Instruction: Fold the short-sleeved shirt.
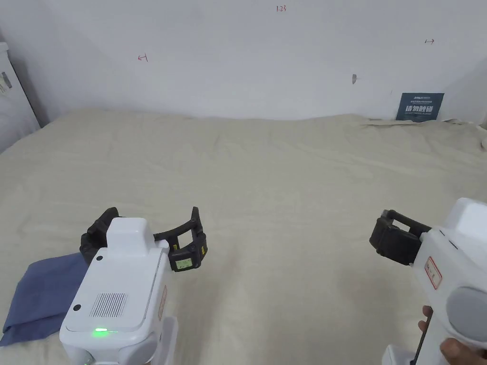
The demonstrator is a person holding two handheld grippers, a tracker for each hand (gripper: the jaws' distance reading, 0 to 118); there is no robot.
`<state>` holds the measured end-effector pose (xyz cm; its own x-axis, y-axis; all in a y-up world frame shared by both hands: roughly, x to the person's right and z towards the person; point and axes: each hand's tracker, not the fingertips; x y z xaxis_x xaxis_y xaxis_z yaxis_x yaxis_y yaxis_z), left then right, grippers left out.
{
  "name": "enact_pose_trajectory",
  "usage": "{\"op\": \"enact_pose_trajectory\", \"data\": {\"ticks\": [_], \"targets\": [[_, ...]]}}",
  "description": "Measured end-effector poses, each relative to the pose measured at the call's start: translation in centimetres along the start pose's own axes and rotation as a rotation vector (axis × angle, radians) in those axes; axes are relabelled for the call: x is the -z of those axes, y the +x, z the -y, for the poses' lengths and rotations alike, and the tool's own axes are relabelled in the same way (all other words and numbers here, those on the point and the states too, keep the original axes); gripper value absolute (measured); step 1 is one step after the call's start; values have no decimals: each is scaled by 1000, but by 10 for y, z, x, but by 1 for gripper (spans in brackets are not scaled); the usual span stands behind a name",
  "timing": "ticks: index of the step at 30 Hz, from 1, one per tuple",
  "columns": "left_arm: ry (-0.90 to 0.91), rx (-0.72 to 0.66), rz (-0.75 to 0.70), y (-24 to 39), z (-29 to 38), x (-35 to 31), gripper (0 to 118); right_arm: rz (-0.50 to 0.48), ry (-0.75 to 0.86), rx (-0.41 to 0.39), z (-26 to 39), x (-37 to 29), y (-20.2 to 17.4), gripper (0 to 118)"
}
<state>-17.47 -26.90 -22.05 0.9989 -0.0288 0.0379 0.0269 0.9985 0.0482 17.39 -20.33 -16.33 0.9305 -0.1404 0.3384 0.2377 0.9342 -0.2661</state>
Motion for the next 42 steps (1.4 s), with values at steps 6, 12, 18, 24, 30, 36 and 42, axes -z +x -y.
{"op": "enact_pose_trajectory", "data": {"ticks": [6,12,18,24,30,36,42], "targets": [[8,6,1,2,-1,0,118,-58,183,-118,11,-7,1,115],[12,7,0,3,-1,-1,118,-67,289,-113,18,-10,0,115],[8,8,2,3,0,-1,118,-67,315,-134,20,-12,-2,115],[8,10,6,4,0,-2,118,-71,317,-140,19,-12,-1,115],[8,13,5,3,0,-2,118,-68,311,-139,19,-12,-1,115],[9,12,6,3,0,-2,118,-68,316,-153,19,-12,-2,115],[9,13,9,4,-1,-3,118,-71,307,-148,20,-12,-2,115]]}}
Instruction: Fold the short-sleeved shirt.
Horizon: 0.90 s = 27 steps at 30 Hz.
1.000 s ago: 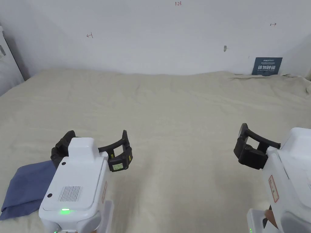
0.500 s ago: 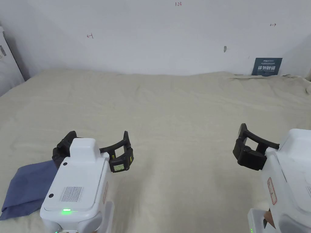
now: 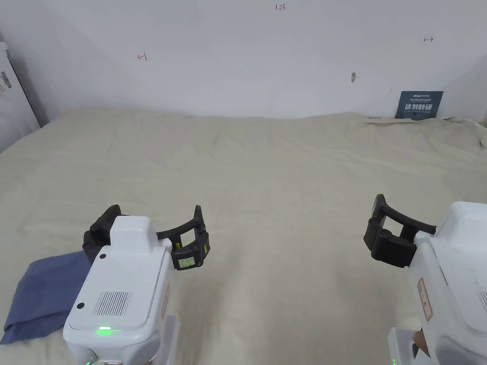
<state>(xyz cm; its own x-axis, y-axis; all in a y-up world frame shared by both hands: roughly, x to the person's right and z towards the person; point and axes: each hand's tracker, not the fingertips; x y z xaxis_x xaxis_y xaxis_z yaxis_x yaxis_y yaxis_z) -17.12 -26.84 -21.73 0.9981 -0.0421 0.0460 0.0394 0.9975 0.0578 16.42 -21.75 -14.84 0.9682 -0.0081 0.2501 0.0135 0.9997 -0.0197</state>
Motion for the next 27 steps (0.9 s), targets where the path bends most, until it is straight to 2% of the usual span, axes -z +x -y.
{"op": "enact_pose_trajectory", "data": {"ticks": [27], "targets": [[-6,10,1,0,3,1,118,3,-15,9,1,0,2,115]]}}
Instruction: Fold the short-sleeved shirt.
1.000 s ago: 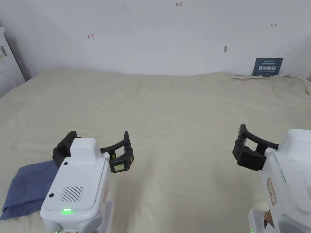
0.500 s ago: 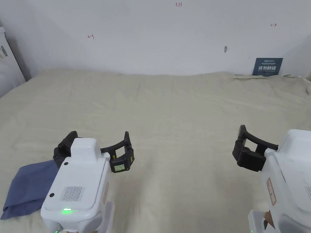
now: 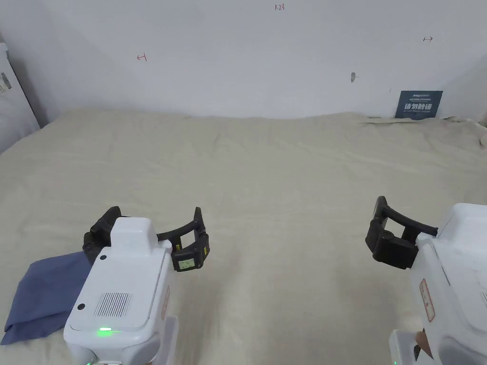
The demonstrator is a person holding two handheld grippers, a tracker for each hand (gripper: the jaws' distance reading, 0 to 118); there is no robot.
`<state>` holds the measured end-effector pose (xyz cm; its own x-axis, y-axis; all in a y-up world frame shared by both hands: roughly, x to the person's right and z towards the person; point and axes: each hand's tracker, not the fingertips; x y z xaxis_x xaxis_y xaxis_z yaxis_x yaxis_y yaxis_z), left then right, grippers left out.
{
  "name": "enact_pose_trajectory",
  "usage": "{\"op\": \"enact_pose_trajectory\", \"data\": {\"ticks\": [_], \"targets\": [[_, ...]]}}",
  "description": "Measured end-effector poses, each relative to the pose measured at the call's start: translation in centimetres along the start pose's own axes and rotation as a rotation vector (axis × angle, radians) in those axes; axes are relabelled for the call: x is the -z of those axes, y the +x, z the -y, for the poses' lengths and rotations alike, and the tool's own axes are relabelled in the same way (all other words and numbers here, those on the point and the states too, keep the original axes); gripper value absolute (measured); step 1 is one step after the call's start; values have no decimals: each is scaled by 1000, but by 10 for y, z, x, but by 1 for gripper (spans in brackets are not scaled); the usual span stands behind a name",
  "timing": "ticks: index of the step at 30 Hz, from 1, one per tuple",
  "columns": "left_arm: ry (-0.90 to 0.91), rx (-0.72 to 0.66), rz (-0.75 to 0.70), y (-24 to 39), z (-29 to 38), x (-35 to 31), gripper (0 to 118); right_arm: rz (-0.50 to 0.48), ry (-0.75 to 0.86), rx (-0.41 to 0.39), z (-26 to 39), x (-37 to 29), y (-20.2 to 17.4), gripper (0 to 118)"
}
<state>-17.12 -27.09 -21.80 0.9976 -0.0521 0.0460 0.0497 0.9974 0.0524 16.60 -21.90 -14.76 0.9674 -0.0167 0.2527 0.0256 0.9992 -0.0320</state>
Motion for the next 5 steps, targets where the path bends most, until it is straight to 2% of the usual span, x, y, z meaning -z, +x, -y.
{"op": "enact_pose_trajectory", "data": {"ticks": [5], "targets": [[1,-3,-3,0,-1,0,118,-2,-3,-1,0,0,-1,115]]}}
